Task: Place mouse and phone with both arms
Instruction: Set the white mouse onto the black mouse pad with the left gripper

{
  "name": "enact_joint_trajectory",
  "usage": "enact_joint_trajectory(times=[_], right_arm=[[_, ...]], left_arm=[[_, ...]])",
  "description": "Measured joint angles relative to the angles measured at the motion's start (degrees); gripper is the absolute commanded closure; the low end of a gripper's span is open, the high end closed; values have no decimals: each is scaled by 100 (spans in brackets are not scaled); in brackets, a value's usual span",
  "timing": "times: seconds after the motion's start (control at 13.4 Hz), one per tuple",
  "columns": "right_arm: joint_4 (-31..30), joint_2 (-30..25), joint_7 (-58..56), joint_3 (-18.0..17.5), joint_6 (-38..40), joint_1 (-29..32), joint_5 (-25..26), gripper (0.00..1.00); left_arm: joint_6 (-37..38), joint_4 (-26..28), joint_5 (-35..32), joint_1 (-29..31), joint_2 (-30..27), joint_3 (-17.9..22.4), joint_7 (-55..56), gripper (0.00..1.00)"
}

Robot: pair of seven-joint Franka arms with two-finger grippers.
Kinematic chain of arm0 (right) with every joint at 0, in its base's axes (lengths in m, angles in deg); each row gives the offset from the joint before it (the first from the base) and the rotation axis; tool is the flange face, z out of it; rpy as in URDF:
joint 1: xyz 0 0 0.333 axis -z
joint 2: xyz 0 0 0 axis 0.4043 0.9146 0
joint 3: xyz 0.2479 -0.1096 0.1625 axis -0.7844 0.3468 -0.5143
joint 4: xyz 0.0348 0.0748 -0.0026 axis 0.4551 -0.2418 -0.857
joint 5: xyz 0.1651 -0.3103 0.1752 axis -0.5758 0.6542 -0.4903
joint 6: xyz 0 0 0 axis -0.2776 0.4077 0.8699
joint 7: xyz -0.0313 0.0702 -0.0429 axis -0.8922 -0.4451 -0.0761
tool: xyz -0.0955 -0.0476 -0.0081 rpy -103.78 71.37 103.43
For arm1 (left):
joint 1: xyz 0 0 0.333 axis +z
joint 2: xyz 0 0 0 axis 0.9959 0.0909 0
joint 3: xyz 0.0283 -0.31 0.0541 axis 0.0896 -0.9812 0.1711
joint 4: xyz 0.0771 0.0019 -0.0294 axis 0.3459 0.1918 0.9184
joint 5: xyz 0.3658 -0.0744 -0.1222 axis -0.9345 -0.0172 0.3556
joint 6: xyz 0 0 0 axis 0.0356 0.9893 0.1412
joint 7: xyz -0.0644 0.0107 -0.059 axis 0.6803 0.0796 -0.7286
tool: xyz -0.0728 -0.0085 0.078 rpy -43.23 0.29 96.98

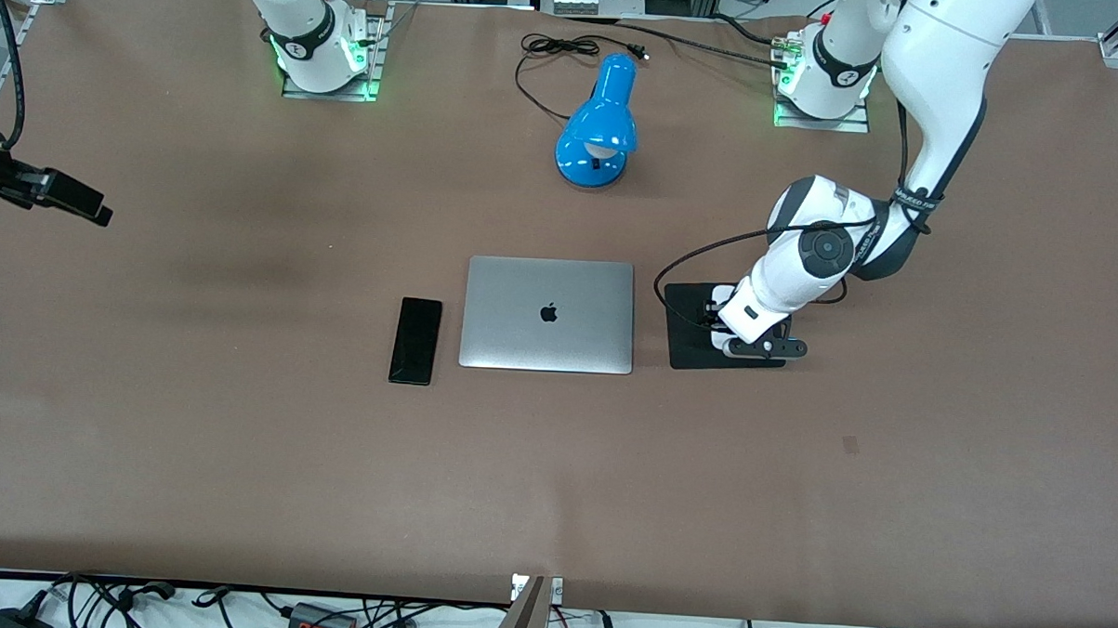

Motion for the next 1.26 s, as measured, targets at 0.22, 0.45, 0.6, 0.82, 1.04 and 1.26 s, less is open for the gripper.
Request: enact_joint_trajectory(times=[0.22,0.45,0.6,0.82,1.04,1.26], right_arm=[[8,-4,0,25,1,21,-6,0],[17,-4,0,37,1,31,-6,0],[20,-4,0,55,1,33,-6,0],[22,-4,0,56,1,33,-6,0],[25,-4,0,56,1,33,-6,0],[26,-4,-9,49,25,31,-11,0]], left_arm=[[-115,0,0,16,117,97,0,56],[-122,-2,0,17,117,100,0,0],[-129,-11,0,20,117,105,2,0],[-150,-73,0,28,57,108,5,0],[353,-288,0,39,-361,115,5,0],[2407,-1055,-395,47,-871,146,-12,0]])
